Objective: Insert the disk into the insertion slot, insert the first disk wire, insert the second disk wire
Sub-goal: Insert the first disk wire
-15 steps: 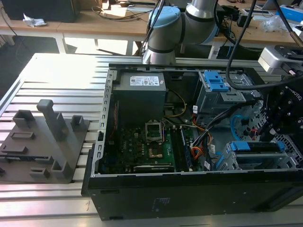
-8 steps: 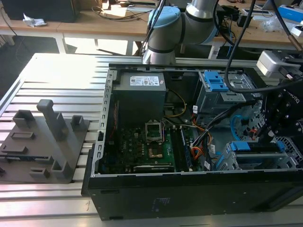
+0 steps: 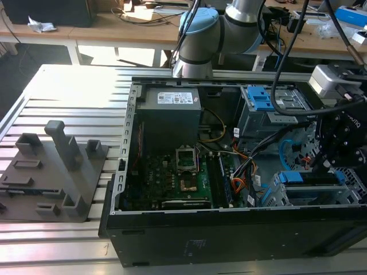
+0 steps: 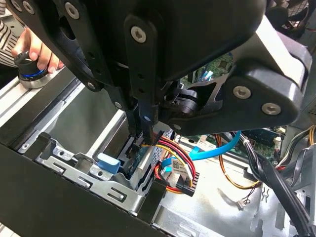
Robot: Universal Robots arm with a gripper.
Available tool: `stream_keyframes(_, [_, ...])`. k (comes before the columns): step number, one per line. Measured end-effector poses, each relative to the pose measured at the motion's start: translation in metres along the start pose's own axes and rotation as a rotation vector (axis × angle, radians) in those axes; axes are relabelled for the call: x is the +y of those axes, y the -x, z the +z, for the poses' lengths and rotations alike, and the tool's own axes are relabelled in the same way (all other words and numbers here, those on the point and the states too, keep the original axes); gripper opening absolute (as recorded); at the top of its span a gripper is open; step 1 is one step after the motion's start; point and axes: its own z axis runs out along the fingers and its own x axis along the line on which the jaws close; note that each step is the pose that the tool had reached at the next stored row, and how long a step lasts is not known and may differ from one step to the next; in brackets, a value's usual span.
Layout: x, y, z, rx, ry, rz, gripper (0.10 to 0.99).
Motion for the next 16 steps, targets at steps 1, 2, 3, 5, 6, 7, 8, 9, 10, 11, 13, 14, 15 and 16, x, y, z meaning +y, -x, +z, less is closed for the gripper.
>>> stream_keyframes(1, [0.0000, 0.0000, 0.0004, 0.0001, 0.000, 0.000, 0.165])
stream_keyframes(2, [-0.0001, 0.0000, 0.0012, 0.0003, 0.000, 0.000, 0.165])
stream_keyframes(3, [-0.0001, 0.0001, 0.0018, 0.0003, 0.000, 0.000, 0.165])
stream_keyframes(5, [-0.0002, 0.0002, 0.0036, -0.0001, 0.000, 0.000, 0.165])
stream_keyframes(6, [-0.0002, 0.0002, 0.0038, 0.0004, 0.000, 0.000, 0.165])
stream_keyframes(7, [-0.0002, 0.0003, 0.0046, 0.0002, 0.000, 0.000, 0.165])
stream_keyframes(8, [-0.0003, 0.0002, 0.0056, 0.0001, 0.000, 0.000, 0.165])
stream_keyframes(9, [-0.0003, 0.0002, 0.0059, 0.0001, 0.000, 0.000, 0.165])
stream_keyframes(10, [-0.0003, 0.0003, 0.0060, 0.0000, 0.000, 0.000, 0.165])
stream_keyframes(11, [-0.0003, 0.0003, 0.0061, -0.0001, 0.000, 0.000, 0.165])
stream_keyframes(13, [-0.0003, 0.0003, 0.0061, 0.0000, 0.000, 0.000, 0.165])
stream_keyframes(14, [-0.0003, 0.0003, 0.0061, 0.0000, 0.000, 0.000, 0.165])
stream_keyframes(15, [-0.0003, 0.0003, 0.0057, -0.0003, 0.000, 0.000, 0.165])
stream_keyframes(16, [-0.0002, 0.0002, 0.0050, -0.0008, 0.000, 0.000, 0.165])
